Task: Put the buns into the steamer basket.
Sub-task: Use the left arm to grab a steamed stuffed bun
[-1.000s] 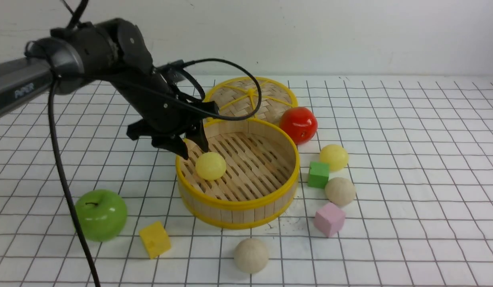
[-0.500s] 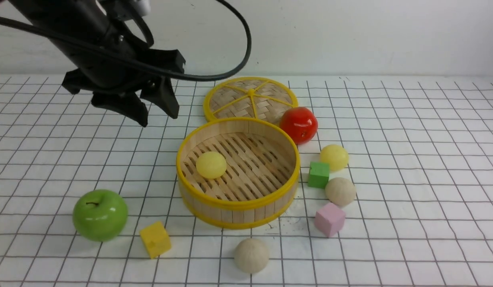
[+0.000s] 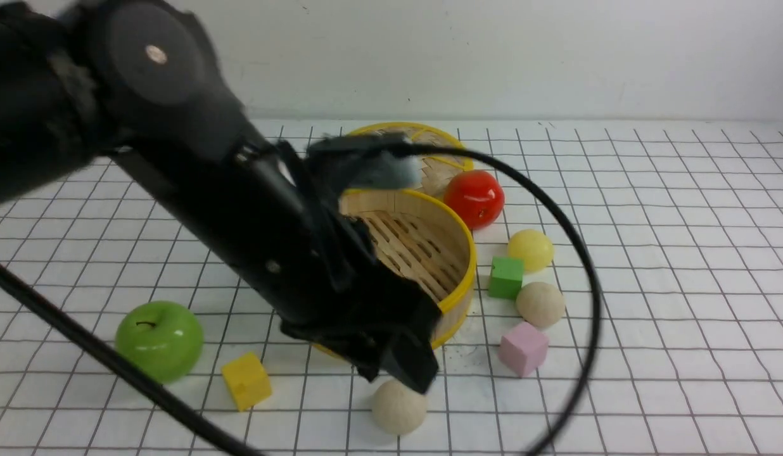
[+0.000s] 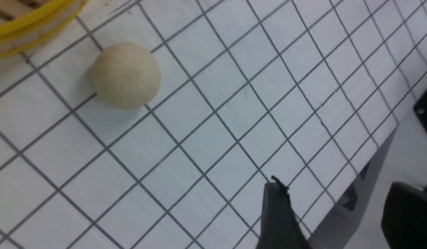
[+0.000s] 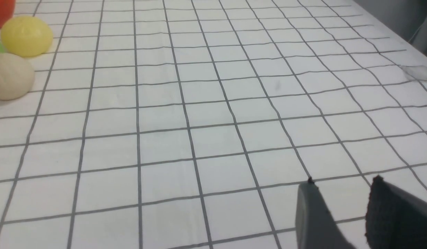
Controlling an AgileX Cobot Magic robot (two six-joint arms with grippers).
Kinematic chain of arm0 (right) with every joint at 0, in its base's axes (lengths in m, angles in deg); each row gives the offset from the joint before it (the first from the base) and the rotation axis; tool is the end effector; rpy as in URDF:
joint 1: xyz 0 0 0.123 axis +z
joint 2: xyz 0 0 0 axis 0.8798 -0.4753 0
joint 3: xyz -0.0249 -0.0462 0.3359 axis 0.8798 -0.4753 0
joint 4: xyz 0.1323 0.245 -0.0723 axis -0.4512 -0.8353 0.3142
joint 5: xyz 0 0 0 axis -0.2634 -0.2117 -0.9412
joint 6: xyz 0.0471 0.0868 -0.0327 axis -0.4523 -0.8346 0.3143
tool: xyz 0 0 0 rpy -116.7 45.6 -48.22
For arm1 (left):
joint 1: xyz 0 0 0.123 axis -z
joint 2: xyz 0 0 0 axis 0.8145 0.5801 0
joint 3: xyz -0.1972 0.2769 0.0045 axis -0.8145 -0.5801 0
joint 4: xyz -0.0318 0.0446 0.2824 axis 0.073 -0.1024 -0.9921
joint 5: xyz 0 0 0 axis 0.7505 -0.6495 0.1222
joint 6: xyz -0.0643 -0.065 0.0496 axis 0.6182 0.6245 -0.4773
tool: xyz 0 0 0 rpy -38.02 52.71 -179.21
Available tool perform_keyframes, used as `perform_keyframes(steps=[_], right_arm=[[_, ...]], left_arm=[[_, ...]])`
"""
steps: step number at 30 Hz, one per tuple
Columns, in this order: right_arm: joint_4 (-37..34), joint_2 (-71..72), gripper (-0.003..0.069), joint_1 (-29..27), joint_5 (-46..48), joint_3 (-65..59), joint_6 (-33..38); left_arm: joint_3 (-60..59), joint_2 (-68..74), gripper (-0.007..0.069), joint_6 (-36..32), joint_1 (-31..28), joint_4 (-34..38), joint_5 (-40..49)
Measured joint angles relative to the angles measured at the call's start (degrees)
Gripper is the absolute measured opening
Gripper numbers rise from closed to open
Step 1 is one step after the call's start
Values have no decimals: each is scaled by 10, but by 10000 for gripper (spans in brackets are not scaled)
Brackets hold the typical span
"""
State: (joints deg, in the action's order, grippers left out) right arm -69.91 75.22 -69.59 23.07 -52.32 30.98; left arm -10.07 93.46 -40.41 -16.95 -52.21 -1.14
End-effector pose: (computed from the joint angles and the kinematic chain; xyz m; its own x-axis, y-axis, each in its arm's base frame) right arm 0.0433 -0.0151 0.1675 -0.3117 0.0218 -0.9499 0.2118 0.9762 -0.0471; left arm 0.2559 -0.2445 0.3607 -0.7770 0.5016 -0.3803 0.6242 0.6921 -0.3626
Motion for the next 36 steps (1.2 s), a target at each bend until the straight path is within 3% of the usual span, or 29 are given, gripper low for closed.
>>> perform_keyframes(steps=[7,18,23,36], right_arm=[[0,0,239,0,0,0,0],[0,0,239,0,0,0,0],[0,0,239,0,0,0,0],[0,0,239,0,0,0,0]], left_arm=[[-2,71,396,80,44,-138,-70],[-2,124,395,90,44,-147,-116],[-2,141,381,135,44,-153,-124],[-2,184,316,175,44,-228,-188]])
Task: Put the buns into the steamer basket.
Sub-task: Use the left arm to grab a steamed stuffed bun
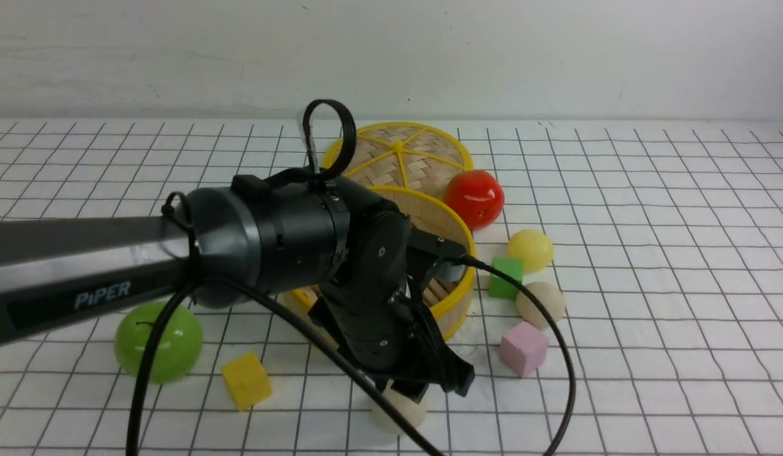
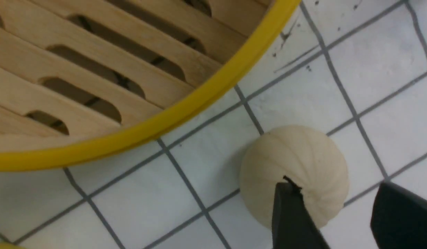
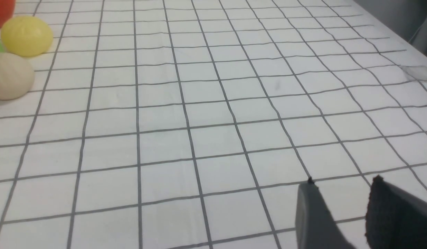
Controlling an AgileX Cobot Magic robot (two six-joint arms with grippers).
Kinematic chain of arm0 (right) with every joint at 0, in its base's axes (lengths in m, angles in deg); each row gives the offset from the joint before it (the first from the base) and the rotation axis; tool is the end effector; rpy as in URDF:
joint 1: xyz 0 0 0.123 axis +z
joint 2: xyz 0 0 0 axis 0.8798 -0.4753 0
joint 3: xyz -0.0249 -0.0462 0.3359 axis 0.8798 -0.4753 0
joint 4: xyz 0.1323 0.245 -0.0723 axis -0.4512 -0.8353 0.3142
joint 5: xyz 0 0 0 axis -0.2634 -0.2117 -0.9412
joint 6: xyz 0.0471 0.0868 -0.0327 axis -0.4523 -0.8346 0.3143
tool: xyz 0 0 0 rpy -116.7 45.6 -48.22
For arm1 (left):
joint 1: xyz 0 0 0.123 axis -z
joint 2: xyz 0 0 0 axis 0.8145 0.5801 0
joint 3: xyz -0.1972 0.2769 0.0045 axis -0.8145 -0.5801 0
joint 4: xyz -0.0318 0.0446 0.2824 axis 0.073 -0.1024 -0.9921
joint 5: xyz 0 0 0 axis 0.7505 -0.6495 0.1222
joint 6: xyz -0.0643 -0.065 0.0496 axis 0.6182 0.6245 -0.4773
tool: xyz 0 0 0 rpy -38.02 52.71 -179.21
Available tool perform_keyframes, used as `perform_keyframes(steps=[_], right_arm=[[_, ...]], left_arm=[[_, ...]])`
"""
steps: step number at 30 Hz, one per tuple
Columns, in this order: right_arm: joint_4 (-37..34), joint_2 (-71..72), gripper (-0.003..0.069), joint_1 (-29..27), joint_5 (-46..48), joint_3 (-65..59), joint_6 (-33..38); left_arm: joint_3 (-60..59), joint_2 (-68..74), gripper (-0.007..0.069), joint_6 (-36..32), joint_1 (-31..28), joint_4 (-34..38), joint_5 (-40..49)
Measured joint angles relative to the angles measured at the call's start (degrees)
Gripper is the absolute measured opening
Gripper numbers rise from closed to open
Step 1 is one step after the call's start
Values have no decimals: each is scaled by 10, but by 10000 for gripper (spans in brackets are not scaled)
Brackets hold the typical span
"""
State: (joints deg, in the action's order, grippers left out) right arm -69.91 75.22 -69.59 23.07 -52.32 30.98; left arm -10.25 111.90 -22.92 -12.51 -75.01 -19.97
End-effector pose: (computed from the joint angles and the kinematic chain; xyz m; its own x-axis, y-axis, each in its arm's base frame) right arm 0.0433 -0.0151 0.1675 -0.3117 0.0218 -0.9499 0.2118 0.9762 -0.0471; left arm 0.3244 -0.2948 0.2364 -0.8065 0.4644 -0.3659 0.5270 0.8452 -0.0888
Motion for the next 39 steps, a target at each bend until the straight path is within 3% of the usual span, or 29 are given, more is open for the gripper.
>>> perform_keyframes(steps=[19,24,32,39], right_arm=[[1,0,239,0,0,0,0],[1,0,239,0,0,0,0],[1,0,239,0,0,0,0],[1,0,239,0,0,0,0]], left_arm=[[0,39,251,2,0,-5,-11],[0,41,195,4,0,-6,-12],[1,34,41,15,0,-6,2],[40,-15,8,16,0,-6,29]])
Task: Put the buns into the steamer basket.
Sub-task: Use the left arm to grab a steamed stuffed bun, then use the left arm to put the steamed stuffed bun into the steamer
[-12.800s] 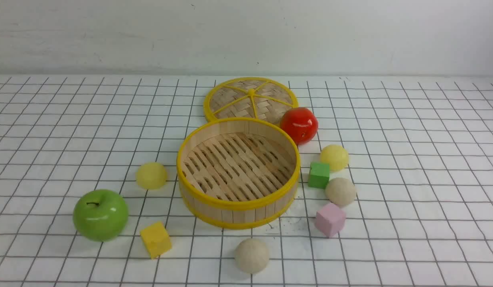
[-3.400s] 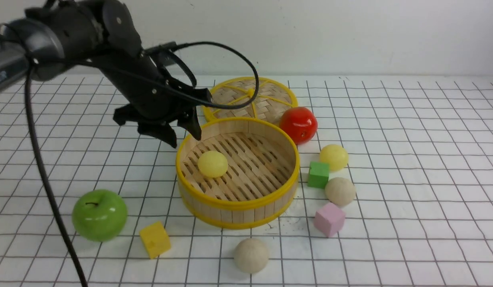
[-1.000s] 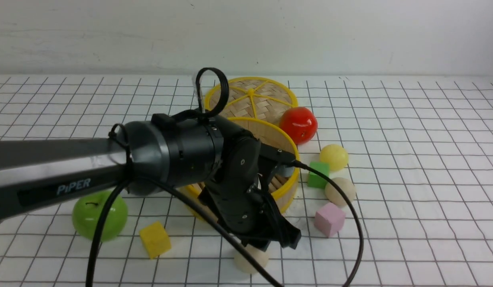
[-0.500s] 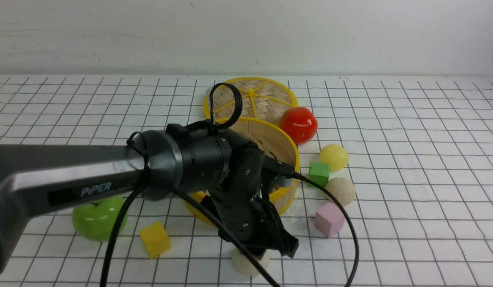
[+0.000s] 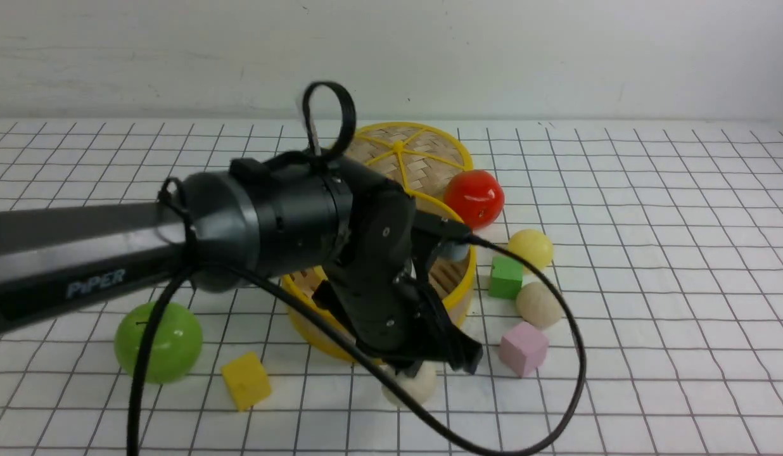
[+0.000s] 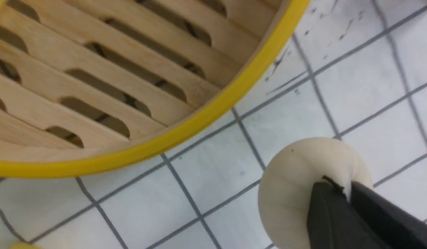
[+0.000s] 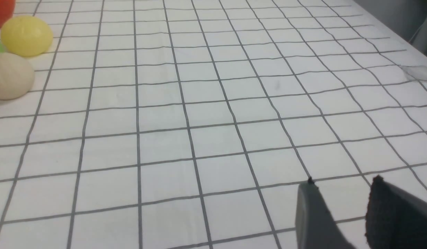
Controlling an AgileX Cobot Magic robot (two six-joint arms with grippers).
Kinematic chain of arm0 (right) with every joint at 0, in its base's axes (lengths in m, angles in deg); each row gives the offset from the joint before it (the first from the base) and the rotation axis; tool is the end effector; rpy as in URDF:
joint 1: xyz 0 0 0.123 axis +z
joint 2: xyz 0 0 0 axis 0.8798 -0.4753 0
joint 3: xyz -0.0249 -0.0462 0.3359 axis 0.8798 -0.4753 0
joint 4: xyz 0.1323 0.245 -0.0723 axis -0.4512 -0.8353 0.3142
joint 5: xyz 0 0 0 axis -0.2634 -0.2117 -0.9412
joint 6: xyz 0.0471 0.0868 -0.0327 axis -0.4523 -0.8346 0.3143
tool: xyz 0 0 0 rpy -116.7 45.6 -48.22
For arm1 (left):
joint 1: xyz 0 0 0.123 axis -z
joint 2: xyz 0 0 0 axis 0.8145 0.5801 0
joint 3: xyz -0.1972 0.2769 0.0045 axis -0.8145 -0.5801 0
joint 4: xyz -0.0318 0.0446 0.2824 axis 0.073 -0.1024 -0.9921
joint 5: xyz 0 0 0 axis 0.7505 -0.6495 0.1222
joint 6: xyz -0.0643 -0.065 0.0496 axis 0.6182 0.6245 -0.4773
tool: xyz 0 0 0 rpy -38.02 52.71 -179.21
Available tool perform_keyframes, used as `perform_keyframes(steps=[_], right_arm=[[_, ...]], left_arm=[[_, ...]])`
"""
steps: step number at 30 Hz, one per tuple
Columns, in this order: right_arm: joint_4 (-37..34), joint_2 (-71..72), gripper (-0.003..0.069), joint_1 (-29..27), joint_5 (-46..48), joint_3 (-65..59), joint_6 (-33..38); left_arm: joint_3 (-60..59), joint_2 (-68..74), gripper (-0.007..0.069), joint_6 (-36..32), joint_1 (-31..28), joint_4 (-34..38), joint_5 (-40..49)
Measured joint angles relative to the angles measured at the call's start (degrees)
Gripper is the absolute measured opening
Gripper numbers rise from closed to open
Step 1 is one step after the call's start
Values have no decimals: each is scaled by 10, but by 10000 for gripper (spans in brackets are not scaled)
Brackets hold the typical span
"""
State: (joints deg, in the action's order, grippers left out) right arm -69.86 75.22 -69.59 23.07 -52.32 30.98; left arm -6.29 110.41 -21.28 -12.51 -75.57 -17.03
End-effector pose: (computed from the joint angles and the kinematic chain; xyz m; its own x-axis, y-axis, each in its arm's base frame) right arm 0.0433 -0.0151 0.1675 -0.3118 0.0210 -0.9499 0.2119 0.9761 -0.0480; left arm 0.3282 -0.2974 0.2675 -0.8045 0.4350 -0.4044 0.5115 0.8535 -0.0994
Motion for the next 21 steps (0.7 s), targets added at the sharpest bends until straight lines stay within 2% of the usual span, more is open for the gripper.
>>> perform_keyframes(steps=[4,10,14,19,21], right_arm=[[0,0,239,0,0,0,0],[0,0,239,0,0,0,0],[-1,0,239,0,0,0,0],[-1,0,239,0,0,0,0],[-1,0,239,0,0,0,0]], left_arm=[[27,-30,8,0,0,-9,-5],[33,-32,8,24,-1,-50,-58],[33,-16,12,86,-2,-126,-85],[33,23,17,207,-3,-248,-103],[33,33,18,238,-3,-272,-104]])
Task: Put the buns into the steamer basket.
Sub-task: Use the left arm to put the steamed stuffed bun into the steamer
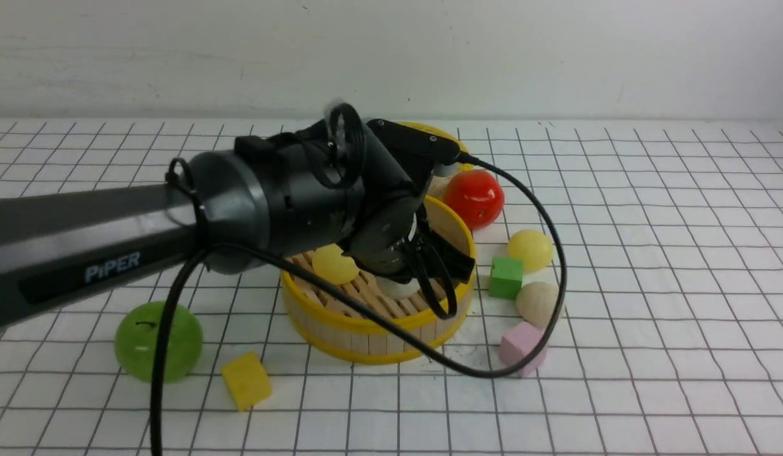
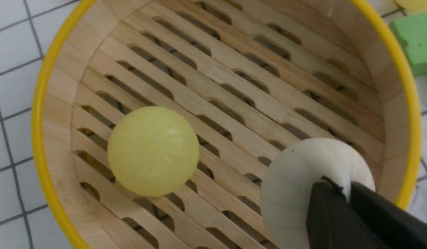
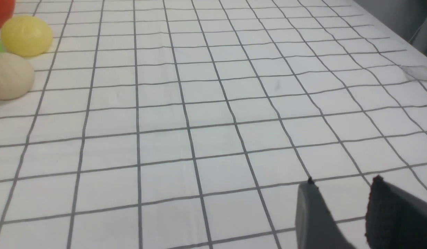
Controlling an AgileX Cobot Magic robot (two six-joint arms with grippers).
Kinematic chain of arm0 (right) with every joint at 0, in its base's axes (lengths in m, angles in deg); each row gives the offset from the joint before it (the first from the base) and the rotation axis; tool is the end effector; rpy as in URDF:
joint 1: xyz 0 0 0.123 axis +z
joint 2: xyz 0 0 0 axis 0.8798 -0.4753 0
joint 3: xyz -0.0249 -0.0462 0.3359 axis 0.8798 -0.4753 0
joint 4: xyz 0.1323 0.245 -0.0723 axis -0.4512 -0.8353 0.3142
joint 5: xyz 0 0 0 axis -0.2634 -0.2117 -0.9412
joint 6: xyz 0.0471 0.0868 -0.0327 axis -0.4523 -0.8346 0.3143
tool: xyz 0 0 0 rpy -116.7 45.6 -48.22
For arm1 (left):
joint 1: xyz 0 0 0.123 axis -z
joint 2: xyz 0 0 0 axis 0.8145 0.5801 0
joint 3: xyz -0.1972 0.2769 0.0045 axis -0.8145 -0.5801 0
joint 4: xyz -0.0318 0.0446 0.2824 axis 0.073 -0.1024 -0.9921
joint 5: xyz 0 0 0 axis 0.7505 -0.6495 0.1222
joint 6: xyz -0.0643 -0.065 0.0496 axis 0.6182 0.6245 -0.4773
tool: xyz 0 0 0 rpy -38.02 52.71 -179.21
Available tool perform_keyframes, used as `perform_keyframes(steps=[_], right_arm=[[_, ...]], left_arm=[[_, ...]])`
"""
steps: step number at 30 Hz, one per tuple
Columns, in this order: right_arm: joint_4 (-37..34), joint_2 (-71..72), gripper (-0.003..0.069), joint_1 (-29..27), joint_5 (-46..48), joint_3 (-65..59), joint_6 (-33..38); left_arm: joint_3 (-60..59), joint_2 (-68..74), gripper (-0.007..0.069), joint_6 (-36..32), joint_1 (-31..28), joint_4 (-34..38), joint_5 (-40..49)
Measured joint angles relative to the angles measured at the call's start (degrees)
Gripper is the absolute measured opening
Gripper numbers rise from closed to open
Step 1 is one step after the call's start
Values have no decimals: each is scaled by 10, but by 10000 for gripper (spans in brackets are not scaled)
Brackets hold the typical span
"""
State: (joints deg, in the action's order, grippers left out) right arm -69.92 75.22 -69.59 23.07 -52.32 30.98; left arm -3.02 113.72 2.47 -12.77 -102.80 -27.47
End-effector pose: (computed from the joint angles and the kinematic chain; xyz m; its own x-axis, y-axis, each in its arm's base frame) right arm 0.0433 -0.0150 0.1675 -0.3117 0.0219 -0.9499 0.2118 0.9762 -0.0470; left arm 0.3754 -0.2994 0.2750 -0.6956 0.3163 -0.6451 0.3722 0.9266 0.0530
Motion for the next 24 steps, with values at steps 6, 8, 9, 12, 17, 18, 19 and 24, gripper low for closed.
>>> perform_keyframes(steps=[6,8,9,12,17,18,19,24], right_arm=[[0,0,239,0,0,0,0],[0,0,239,0,0,0,0],[0,0,239,0,0,0,0],[0,0,239,0,0,0,0],[0,0,239,0,0,0,0],[0,0,239,0,0,0,0],[0,0,239,0,0,0,0],[0,0,239,0,0,0,0]], left_arm=[[0,28,35,98,0,-48,-1],[0,30,47,111,0,-50,2],[0,30,54,113,0,-50,3],[0,30,89,118,0,-54,4],[0,30,179,119,0,-54,4],[0,30,179,119,0,-54,4],[0,30,208,119,0,-54,4],[0,23,242,119,0,-54,13]])
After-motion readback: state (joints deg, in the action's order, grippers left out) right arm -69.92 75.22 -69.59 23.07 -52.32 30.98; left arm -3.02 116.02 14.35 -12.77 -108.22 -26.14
